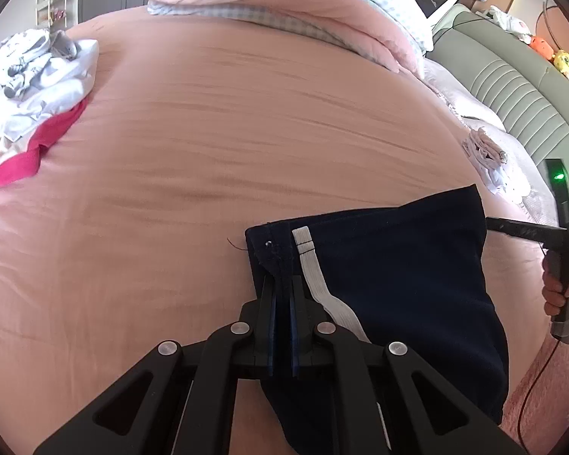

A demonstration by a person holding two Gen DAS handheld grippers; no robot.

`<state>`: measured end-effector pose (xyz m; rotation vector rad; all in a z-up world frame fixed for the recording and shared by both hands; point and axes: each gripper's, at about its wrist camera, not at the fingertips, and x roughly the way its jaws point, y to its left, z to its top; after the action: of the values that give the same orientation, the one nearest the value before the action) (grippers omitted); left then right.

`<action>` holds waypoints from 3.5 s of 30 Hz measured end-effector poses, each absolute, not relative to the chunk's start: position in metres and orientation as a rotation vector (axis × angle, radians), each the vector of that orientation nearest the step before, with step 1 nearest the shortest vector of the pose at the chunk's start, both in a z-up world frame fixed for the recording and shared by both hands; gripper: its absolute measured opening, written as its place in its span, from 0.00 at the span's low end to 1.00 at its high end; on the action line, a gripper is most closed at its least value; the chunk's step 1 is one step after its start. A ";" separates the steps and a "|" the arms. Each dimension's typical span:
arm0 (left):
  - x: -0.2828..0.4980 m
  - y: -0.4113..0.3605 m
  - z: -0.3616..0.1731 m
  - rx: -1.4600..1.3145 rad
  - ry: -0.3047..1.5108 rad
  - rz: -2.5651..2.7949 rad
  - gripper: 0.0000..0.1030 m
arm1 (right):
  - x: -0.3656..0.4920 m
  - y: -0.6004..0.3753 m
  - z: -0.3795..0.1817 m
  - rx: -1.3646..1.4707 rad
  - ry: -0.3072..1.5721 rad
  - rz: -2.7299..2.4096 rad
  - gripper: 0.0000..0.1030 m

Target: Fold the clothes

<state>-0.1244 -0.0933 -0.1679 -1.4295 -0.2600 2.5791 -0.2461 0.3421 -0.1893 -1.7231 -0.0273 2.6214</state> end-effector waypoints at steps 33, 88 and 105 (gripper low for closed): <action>-0.124 -0.101 -0.172 -1.386 -0.346 2.532 0.09 | -0.292 0.293 -0.192 -1.669 -0.134 2.717 0.44; -0.028 -0.040 -0.163 -1.640 -0.100 2.350 0.09 | -0.186 0.253 -0.174 -1.968 -0.063 2.852 0.55; -0.038 -0.055 -0.153 -1.560 -0.275 2.392 0.11 | -0.129 0.259 -0.186 -1.916 0.003 2.945 0.59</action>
<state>-0.0381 -0.0549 -0.1531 -1.5597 -0.2751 2.3918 -0.1287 0.2594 -0.1856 -1.9156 0.0031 2.9453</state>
